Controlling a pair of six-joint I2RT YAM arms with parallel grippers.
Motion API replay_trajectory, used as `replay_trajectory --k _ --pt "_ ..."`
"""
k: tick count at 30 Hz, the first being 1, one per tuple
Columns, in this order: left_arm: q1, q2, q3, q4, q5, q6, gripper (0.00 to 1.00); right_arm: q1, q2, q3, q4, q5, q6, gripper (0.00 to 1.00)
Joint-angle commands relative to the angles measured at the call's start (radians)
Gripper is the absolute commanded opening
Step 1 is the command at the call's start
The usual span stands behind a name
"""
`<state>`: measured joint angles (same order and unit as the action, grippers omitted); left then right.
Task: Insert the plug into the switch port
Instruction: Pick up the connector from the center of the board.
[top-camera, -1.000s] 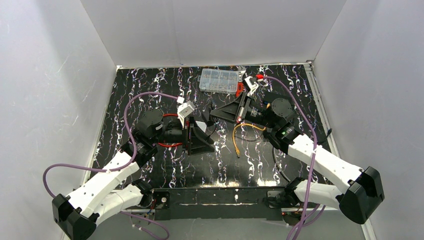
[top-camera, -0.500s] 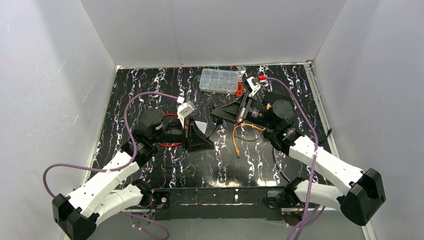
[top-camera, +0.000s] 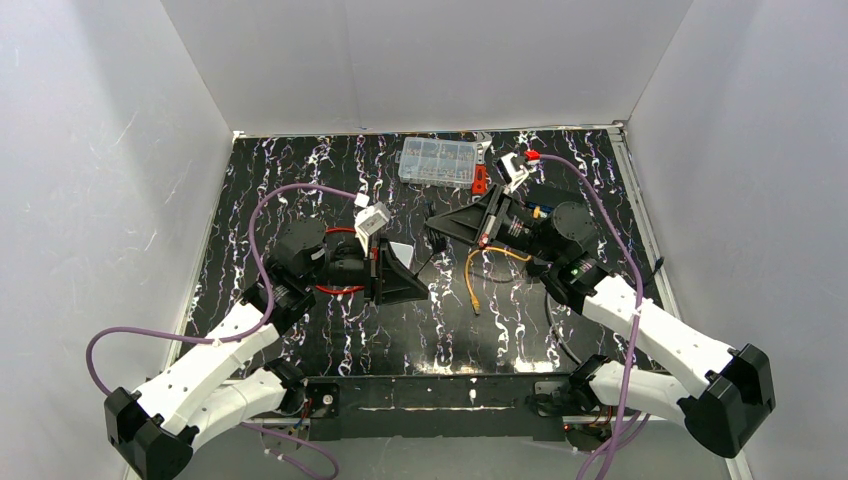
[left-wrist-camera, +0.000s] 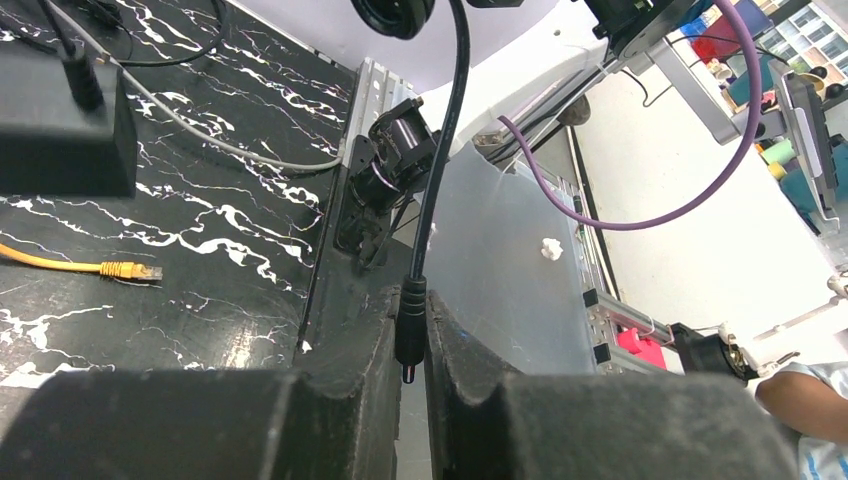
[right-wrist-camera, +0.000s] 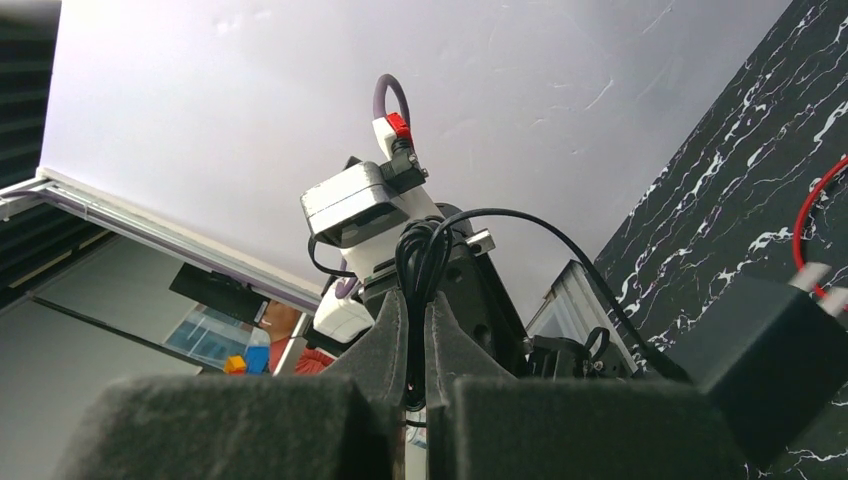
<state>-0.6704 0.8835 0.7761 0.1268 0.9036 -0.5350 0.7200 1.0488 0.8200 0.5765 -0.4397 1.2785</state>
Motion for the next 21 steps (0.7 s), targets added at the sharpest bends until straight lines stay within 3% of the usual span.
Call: replay_trajectory --k 1,4,12,21 --pt "0.004 0.001 -0.004 0.011 0.017 0.004 0.17 -0.001 -0.027 0.001 0.046 0.016 -0.014 0.01" --pt "0.003 0.001 -0.004 0.007 0.008 0.003 0.29 -0.001 -0.029 0.004 0.042 0.013 -0.015 0.01" --pt "0.004 0.003 -0.001 0.007 0.008 0.004 0.31 -0.001 -0.032 0.008 0.037 0.011 -0.015 0.01" --pt "0.004 0.007 -0.005 0.015 0.021 0.005 0.11 0.000 -0.035 0.008 0.038 0.012 -0.012 0.01"
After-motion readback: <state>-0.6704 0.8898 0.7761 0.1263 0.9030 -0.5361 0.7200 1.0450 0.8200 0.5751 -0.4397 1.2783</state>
